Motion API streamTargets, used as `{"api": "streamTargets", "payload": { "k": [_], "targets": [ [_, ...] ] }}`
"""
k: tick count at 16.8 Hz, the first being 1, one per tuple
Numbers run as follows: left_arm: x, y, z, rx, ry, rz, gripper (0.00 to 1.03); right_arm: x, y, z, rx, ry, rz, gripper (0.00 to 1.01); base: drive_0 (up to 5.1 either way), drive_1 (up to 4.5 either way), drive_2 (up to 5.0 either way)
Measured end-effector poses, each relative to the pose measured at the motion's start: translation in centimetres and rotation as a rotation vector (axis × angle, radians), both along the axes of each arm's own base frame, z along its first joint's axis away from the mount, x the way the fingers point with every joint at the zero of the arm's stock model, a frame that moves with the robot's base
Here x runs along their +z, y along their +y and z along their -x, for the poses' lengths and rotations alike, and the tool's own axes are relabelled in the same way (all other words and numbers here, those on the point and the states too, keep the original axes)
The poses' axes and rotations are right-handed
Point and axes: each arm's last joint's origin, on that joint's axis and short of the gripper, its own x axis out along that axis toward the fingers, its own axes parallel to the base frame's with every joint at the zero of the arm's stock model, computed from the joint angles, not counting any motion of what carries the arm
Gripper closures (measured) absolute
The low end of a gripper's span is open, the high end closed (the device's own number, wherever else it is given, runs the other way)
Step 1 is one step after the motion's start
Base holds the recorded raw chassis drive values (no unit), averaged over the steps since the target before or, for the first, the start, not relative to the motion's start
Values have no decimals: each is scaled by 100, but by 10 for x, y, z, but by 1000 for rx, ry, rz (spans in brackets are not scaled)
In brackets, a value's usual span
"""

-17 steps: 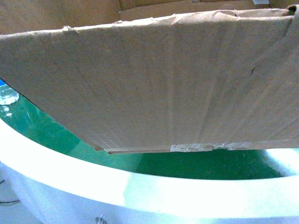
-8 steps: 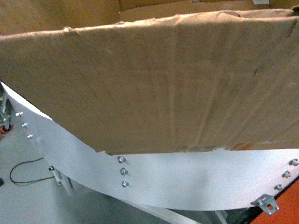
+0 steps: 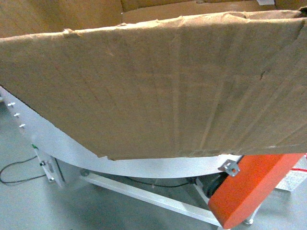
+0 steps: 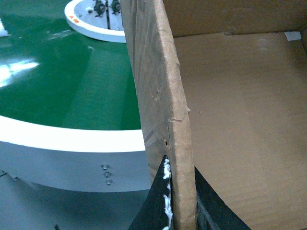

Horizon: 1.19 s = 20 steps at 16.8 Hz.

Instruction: Sort boxes to right shelf from conveyor

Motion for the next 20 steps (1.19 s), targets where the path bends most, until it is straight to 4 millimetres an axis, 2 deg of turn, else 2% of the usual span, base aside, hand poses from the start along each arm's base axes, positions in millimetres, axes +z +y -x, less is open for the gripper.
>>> {"api": "streamTargets", "payload": {
  "k": [3,20],
  "targets": [
    [0,-1,0,-6,-1,1,101,0,-1,0,-5,0,0,97,57,-540,-200],
    [0,0,0,-3,1,1,101,0,-1,0,-3,0,0,97,-169,-169,-169]
  ]
}}
